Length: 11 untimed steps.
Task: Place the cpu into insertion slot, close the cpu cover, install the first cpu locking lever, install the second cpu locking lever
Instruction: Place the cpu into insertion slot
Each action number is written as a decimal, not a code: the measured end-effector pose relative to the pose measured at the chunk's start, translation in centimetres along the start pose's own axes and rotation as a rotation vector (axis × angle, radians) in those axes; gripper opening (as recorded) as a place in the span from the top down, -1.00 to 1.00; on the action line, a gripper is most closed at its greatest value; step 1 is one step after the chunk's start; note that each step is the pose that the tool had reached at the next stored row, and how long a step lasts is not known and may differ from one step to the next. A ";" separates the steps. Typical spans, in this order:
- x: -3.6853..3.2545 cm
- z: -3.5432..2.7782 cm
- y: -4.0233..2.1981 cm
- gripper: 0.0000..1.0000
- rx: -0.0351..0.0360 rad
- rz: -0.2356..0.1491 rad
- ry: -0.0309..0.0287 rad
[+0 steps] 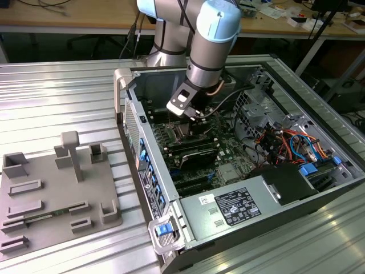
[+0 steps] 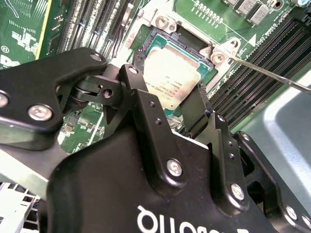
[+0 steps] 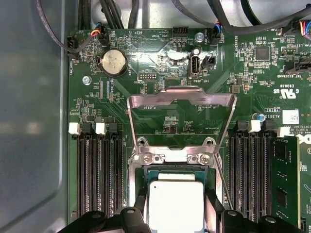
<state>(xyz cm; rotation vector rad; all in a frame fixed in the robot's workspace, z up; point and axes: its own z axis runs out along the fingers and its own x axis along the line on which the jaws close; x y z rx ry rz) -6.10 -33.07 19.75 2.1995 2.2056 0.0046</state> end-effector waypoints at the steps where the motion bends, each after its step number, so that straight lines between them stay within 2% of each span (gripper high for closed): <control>1: 0.00 0.02 0.04 -0.09 -0.0002 0.000 0.0001; 3: 0.00 0.10 -0.01 -0.09 -0.0005 0.000 0.0001; 5: 0.02 0.19 -0.31 -0.09 -0.0004 0.000 0.0005; 11: 0.01 0.29 -0.25 -0.09 0.0004 0.000 -0.0001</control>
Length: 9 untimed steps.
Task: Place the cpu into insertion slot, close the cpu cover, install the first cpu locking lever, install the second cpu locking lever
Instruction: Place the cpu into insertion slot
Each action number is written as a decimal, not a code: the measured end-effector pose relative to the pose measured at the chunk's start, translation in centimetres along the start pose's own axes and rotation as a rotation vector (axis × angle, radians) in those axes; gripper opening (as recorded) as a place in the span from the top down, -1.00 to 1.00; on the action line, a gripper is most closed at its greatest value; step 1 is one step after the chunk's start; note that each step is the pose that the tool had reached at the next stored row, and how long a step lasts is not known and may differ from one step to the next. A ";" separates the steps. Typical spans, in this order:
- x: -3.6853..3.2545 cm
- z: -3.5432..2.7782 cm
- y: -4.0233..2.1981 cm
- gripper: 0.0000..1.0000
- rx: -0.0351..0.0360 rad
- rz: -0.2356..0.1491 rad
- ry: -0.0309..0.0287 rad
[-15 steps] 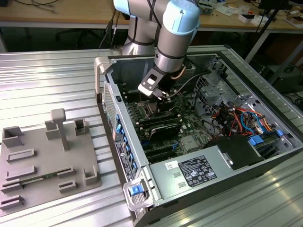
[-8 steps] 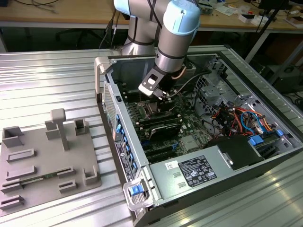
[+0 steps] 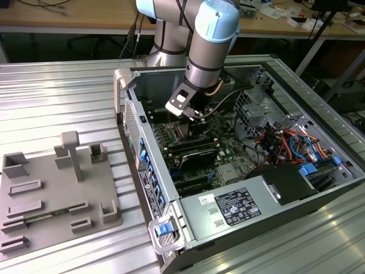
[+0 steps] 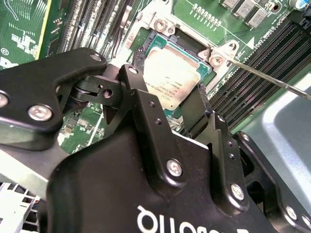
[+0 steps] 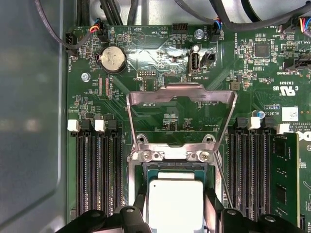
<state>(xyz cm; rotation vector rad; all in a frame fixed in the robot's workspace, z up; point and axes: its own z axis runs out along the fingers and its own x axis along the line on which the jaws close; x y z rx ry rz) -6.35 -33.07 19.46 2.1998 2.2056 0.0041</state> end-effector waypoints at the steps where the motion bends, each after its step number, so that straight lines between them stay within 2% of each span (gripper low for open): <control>1: 0.00 0.02 0.05 -0.09 -0.0002 0.000 0.0000; 9: 0.00 0.08 0.13 -0.09 -0.0005 0.000 0.0001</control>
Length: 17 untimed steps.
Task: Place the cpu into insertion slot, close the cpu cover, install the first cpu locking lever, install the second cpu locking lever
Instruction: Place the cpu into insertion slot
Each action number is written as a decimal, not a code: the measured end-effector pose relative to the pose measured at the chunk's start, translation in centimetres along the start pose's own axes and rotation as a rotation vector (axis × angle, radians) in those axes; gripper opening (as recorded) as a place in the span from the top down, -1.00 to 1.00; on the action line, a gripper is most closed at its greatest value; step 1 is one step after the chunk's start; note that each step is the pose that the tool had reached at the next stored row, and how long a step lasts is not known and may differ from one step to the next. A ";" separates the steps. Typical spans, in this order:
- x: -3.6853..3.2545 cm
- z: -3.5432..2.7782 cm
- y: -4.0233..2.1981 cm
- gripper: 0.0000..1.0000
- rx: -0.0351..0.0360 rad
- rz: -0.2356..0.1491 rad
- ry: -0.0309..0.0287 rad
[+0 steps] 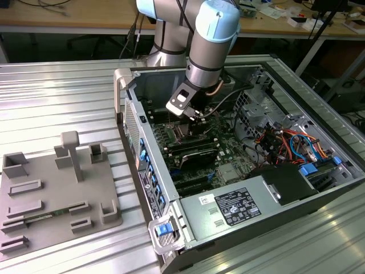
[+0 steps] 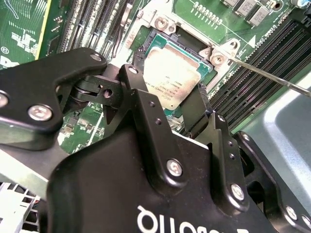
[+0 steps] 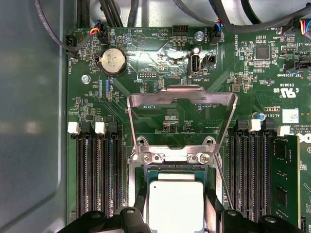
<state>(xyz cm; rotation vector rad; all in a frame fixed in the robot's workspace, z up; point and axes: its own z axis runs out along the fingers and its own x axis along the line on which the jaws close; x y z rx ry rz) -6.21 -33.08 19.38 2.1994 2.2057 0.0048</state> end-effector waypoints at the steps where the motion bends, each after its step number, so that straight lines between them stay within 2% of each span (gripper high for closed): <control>1: 0.00 0.00 0.00 -0.09 0.0000 0.000 0.0000; 5: 0.00 0.03 0.00 -0.11 -0.0003 0.000 0.0001; 6: 0.02 0.06 0.01 -0.22 -0.0009 0.000 0.0014; 11: 0.01 0.03 0.01 -0.22 -0.0002 0.000 0.0002; 17: 0.01 -0.35 0.02 -0.23 -0.0002 0.000 0.0003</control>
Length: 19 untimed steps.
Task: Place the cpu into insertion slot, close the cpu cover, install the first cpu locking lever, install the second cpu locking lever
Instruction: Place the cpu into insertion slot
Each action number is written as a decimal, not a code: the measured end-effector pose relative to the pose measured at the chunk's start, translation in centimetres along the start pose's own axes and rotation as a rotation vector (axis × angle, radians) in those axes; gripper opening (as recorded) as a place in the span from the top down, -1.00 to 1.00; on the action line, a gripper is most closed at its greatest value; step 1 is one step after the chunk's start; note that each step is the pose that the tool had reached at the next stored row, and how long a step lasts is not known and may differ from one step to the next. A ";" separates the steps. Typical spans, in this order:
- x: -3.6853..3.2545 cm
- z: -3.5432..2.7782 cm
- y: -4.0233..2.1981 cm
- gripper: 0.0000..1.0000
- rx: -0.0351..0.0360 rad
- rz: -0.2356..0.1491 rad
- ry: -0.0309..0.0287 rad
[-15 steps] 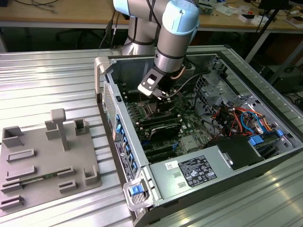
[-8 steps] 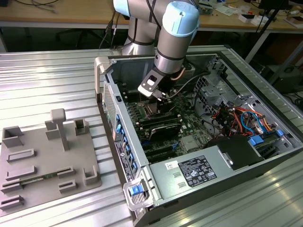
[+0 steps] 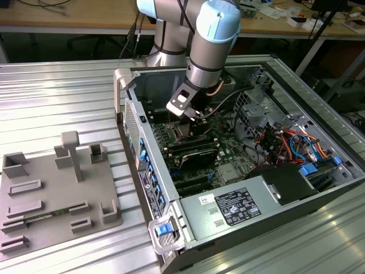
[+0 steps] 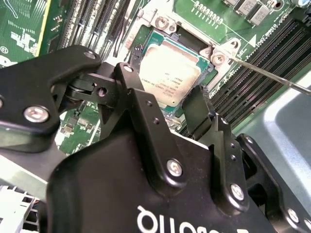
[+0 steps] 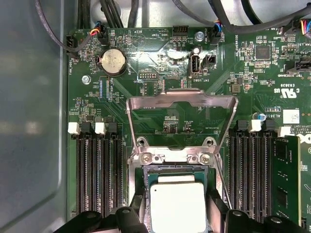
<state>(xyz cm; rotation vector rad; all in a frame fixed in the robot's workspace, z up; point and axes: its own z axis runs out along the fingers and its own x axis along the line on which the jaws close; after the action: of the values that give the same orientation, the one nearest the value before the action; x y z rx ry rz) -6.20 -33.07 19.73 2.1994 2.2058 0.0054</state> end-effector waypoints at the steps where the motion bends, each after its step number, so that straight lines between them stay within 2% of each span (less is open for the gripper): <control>1: 0.00 0.00 0.00 -0.23 0.0000 0.000 -0.0001; 3: -0.02 -0.03 -0.01 -0.20 0.0003 0.000 -0.0008; 4: -0.01 -0.02 0.00 -0.11 0.0003 0.000 -0.0005; 8: 0.02 -0.06 0.12 -0.11 -0.0002 0.003 0.0008; 19: -0.03 -0.12 0.09 -0.11 0.0004 0.017 -0.0004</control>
<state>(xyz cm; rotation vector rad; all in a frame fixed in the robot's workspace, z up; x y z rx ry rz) -6.11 -33.10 19.85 2.2183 2.1869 0.0048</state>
